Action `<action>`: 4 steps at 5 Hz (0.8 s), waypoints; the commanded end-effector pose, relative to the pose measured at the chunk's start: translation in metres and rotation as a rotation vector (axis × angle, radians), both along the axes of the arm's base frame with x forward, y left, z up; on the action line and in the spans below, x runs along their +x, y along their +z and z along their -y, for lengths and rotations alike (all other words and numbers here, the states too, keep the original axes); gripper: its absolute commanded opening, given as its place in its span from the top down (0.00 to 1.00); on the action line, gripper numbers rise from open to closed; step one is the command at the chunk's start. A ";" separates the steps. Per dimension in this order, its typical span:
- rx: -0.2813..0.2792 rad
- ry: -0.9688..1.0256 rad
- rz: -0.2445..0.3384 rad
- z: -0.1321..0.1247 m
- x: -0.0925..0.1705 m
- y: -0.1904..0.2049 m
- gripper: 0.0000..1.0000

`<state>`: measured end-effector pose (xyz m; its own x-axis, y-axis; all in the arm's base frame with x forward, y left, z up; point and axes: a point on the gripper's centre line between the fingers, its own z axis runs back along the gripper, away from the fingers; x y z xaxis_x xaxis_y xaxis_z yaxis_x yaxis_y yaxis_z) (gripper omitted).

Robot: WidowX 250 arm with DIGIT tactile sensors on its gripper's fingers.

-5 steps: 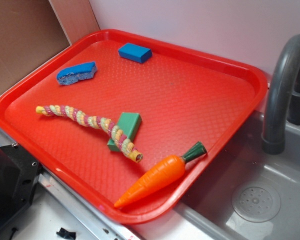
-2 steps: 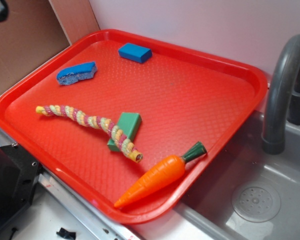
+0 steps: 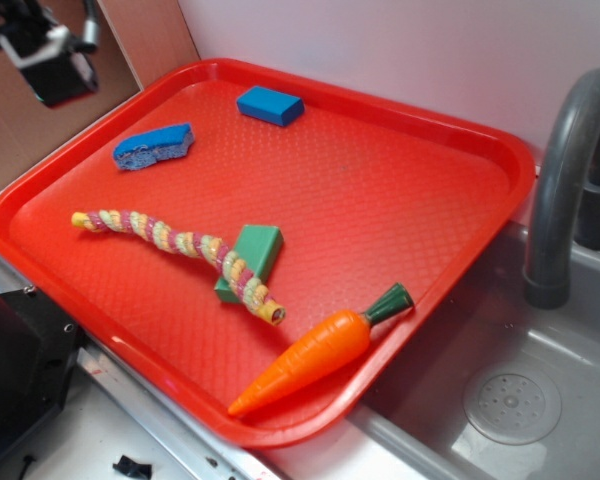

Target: Grab the multicolored rope.

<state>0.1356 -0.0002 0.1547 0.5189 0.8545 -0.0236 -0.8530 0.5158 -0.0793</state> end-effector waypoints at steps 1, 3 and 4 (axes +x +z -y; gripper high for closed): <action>-0.169 0.503 -0.048 0.002 0.019 -0.064 0.00; -0.158 0.678 -0.079 0.001 0.029 -0.106 0.00; -0.112 0.663 -0.118 0.000 0.030 -0.123 0.00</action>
